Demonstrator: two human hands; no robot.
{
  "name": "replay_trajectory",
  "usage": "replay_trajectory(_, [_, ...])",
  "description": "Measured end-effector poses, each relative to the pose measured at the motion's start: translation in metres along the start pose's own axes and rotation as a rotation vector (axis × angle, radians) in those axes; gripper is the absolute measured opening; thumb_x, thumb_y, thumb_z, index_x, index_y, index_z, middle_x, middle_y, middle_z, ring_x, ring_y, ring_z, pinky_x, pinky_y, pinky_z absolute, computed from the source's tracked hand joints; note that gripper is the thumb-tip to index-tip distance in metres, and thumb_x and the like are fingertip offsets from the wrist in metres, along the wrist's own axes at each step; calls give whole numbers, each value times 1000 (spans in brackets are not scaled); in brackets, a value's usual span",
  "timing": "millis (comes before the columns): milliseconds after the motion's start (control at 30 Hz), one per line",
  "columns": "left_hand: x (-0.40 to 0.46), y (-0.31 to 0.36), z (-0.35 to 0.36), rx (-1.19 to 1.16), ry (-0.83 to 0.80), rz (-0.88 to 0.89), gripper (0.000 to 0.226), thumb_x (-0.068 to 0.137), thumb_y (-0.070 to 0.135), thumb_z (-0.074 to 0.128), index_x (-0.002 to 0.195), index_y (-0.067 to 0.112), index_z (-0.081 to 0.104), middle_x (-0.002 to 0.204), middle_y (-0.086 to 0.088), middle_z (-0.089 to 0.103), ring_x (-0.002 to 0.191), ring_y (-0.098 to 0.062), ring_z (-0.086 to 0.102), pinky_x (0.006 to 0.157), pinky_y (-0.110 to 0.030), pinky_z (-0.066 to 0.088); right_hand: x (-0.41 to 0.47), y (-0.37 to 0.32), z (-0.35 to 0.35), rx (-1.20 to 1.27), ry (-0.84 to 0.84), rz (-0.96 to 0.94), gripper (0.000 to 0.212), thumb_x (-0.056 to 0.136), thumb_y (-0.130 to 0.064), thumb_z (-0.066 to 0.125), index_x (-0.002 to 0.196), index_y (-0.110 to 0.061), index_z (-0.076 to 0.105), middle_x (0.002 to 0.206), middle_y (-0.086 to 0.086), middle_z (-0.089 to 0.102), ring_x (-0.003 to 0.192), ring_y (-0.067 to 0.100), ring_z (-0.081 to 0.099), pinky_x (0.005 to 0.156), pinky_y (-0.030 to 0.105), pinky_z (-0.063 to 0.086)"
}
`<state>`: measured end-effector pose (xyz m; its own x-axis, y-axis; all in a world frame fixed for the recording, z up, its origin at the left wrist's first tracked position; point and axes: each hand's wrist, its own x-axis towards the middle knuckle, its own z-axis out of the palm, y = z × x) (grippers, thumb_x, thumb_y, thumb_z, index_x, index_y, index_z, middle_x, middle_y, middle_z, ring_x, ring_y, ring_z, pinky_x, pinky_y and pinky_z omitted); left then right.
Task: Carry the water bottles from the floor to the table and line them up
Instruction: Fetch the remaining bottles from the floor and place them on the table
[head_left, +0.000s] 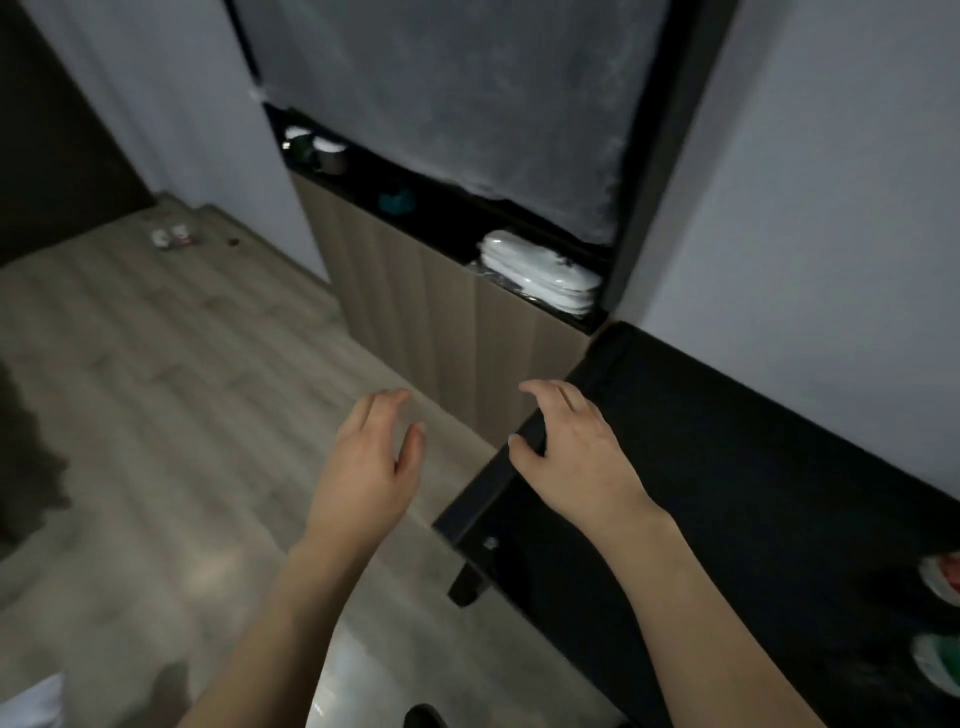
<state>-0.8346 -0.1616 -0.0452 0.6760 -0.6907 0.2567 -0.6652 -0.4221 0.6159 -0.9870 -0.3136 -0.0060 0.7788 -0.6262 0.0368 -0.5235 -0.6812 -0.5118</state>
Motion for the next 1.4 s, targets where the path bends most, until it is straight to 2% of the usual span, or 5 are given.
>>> replay_trajectory(333, [-2,-122,-107,11,225,-230,34,97,29,55,128,15,54,123,-3,57,114,-20,56,90,-38,48,65,-137,77,14,-132,-187,55,91,-36,57,142,-24,39,144,-5,39,126,21,43,104,38,39])
replay_trajectory(633, [78,-196,-136,70,240,-292,36,99,36,50,131,21,52,129,5,54,115,-10,54,88,-32,48,175,-191,134,15,-189,-206,57,89,-34,59,142,-22,41,144,-2,41,129,24,41,105,37,36])
replay_trajectory(933, [221,-273,-182,198,279,-327,38,98,38,49,133,23,50,130,6,53,79,4,47,80,-30,46,336,-249,157,83,-174,-268,55,89,-32,58,140,-22,42,142,-3,42,127,22,40,101,33,35])
replay_trajectory(1167, [288,-343,-208,242,278,-363,37,98,37,50,133,24,50,130,6,53,108,-11,57,84,-26,45,419,-302,197,90,-219,-303,54,89,-30,59,139,-20,43,141,0,44,128,22,40,103,33,35])
replay_trajectory(1400, [363,-454,-256,267,304,-359,36,98,38,49,131,24,50,129,5,55,111,-12,57,83,-23,42,514,-386,261,62,-229,-332,56,88,-32,60,140,-21,43,141,0,45,128,23,42,104,34,35])
